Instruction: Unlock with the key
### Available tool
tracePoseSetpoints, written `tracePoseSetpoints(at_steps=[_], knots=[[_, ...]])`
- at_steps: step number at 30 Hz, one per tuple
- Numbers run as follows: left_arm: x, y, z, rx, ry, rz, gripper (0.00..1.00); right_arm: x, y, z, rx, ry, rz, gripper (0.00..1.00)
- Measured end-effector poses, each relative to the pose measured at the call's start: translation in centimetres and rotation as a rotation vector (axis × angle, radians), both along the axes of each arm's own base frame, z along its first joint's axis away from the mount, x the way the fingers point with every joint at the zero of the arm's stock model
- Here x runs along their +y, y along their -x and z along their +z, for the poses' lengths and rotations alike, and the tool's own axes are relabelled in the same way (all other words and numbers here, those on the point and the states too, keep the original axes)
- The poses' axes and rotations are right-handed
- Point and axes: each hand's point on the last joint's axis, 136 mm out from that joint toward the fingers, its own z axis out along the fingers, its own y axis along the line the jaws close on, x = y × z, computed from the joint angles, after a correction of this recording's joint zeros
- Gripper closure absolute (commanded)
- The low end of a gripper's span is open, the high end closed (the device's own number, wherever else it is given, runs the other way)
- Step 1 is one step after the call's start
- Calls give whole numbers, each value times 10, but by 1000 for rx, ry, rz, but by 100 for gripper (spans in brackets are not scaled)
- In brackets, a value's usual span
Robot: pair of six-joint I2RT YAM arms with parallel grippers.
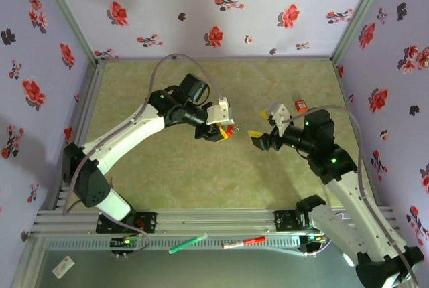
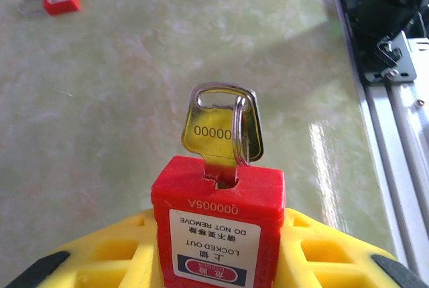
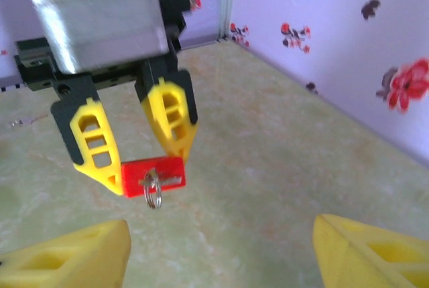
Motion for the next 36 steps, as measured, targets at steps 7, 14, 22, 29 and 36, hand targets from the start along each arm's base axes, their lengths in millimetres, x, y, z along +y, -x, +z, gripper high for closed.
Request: tracePoseSetpoints(at_steps=[7,14,22,29,36], knots=[[0,9,5,51,-17,-40,100,17,4,-1,-107,71,125,33],[1,16,9,81,-12,-57,100,32,20,5,-163,109,239,37],[1,18,8,96,-16,-63,100,47,31,-15,-137,170,340,42],[1,19,8,105,-24,-66,100,51,28,-26,-127,201,363,46],[-1,22,4,109,-35,-84,100,54,25,-32,-123,218,377,53]])
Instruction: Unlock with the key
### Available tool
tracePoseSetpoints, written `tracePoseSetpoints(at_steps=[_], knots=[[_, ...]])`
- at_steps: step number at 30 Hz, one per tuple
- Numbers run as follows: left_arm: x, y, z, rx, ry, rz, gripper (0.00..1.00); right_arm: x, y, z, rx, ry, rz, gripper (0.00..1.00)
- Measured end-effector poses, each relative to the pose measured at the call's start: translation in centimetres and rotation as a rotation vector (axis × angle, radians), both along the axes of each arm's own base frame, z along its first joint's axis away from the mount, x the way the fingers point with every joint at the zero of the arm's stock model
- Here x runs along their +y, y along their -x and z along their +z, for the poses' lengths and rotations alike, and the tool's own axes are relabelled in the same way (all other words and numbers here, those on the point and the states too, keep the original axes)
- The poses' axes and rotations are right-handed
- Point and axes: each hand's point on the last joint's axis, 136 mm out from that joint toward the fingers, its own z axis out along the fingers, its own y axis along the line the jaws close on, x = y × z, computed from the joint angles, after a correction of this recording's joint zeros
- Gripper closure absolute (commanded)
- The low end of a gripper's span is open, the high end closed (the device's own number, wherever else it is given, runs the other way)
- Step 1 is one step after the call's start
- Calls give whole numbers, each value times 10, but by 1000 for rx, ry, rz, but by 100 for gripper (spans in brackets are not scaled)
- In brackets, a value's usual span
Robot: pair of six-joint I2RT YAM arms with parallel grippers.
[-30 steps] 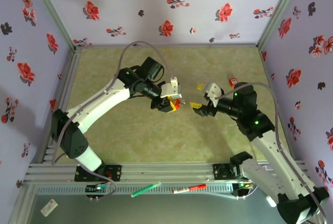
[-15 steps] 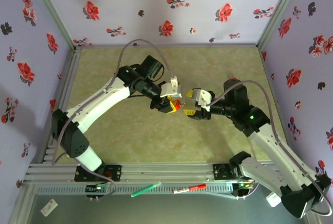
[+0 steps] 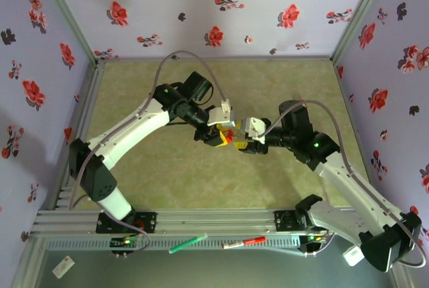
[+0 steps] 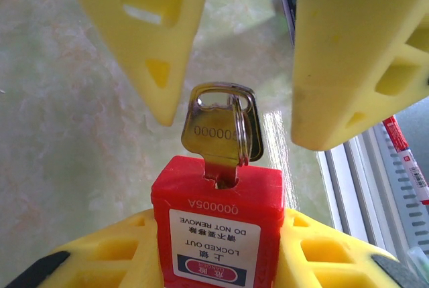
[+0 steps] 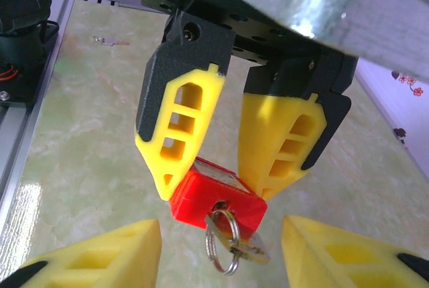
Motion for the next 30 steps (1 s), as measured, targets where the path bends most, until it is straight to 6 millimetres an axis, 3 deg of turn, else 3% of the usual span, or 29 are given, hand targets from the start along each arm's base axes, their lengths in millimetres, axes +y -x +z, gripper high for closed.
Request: tracePoseSetpoints(at_steps=[8,15,30], knots=[[-2,1,-3,3,-7,-10,100,2,-2,-4,-3,14,9,75],[2,5,-6,12,-25,-27,100,2,2,-7,4,22,30,100],[9,5,-11,-62,0,-6,100,8,3,-12,164,-11,12,100]])
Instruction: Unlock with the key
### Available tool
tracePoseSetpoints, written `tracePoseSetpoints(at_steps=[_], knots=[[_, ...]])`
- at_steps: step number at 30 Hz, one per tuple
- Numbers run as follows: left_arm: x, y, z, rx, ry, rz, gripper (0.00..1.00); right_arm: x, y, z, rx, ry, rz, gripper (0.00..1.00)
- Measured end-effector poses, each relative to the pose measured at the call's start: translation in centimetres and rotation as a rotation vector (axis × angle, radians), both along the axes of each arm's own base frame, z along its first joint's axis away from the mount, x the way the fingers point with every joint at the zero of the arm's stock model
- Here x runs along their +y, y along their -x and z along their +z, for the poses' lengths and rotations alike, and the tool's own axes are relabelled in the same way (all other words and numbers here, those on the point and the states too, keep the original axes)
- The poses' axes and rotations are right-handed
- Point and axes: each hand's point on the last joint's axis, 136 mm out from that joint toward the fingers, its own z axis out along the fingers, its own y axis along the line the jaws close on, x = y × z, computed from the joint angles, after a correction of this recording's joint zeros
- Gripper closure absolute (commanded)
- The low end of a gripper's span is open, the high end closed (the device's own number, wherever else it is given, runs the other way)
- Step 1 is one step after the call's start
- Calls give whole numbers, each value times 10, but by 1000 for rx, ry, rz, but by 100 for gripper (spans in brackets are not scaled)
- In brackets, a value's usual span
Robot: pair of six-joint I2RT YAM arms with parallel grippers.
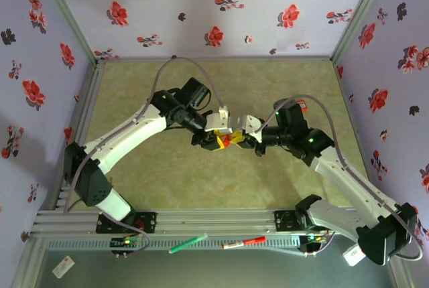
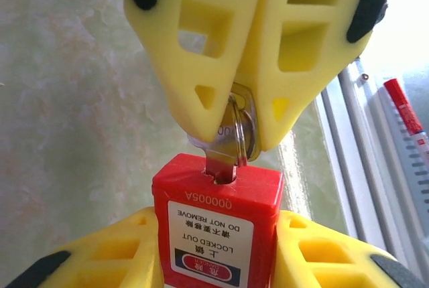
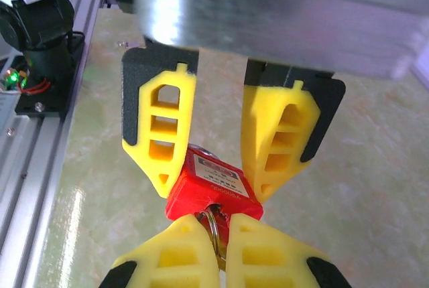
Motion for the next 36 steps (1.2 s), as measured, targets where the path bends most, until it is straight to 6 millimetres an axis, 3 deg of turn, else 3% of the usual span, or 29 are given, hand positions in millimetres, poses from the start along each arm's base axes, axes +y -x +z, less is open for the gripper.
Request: tracePoseSetpoints(at_steps=[8,20,23,25,27,33,36], knots=[[-12,-15,19,-156,105,35,100,4,-3,5,131,-49,-58,100],[-6,-22,11,-167,131,109,98,3,-2,7,155,-67,-82,100],[3,-28,11,-164,149,162,82,2,-2,6,155,-65,-86,100],[10,-32,13,-169,172,204,54,2,-2,6,153,-65,-88,100],[17,-33,14,-168,193,239,35,1,-2,6,149,-66,-90,100],[28,-20,3,-157,266,276,7,1,-3,7,142,-66,-97,100],[27,-13,-12,-145,299,280,1,0,-3,7,142,-66,-97,100]])
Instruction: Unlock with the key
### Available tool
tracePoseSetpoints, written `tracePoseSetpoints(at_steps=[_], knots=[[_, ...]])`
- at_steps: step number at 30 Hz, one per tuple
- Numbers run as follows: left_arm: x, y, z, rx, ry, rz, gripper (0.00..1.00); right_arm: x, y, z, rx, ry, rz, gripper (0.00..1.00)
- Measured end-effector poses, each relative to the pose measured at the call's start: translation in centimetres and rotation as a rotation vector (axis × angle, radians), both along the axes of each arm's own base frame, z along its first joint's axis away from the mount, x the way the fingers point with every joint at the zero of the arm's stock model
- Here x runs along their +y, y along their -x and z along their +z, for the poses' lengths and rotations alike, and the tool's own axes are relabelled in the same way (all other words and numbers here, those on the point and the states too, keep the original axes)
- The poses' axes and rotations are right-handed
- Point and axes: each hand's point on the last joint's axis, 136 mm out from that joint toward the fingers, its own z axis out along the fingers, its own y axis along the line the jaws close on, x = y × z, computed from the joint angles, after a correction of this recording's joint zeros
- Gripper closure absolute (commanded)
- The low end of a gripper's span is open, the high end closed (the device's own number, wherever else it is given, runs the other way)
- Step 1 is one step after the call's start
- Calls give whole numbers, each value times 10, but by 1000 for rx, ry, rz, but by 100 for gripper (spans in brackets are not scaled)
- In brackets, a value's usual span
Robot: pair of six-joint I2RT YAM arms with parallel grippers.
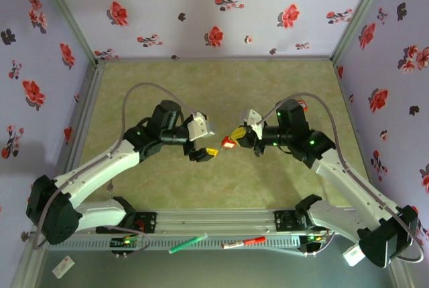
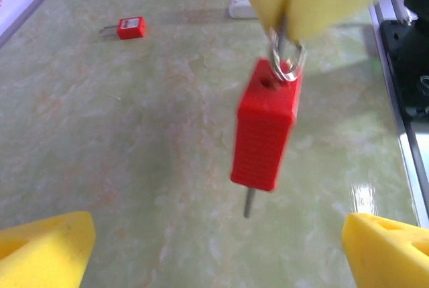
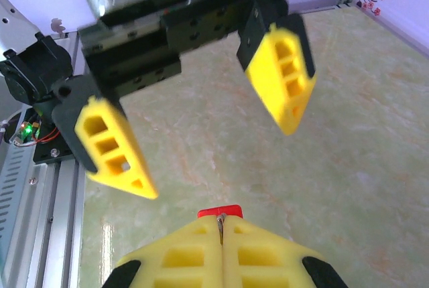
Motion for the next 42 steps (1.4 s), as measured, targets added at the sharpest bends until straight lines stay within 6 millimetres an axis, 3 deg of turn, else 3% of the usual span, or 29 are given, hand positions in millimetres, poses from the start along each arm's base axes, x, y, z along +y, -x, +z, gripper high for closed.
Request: tracePoseSetpoints(at_steps=[3,9,15,20,24,26,32,42], knots=[[-10,7,-12,15,11,-24,0,0,0,0,0,0,0,100],[-32,-5,-3,2,97,-11,1,-1,2,5,-10,-10,-2,100],[-44,-7,-2,12,125,-12,12,-3,4,8,-10,-21,-7,100],[-51,-5,-7,33,126,-16,28,-2,4,5,0,-22,-10,100],[-56,-4,-6,42,130,-21,49,-2,3,5,-6,-26,-12,100],[-58,-3,-6,47,133,-23,52,-2,1,5,-14,-29,-18,100],[-64,6,-11,67,128,-61,97,-4,-5,3,-23,-35,-48,100],[-64,9,-10,86,120,-75,100,-7,-1,1,-37,-47,-57,100]])
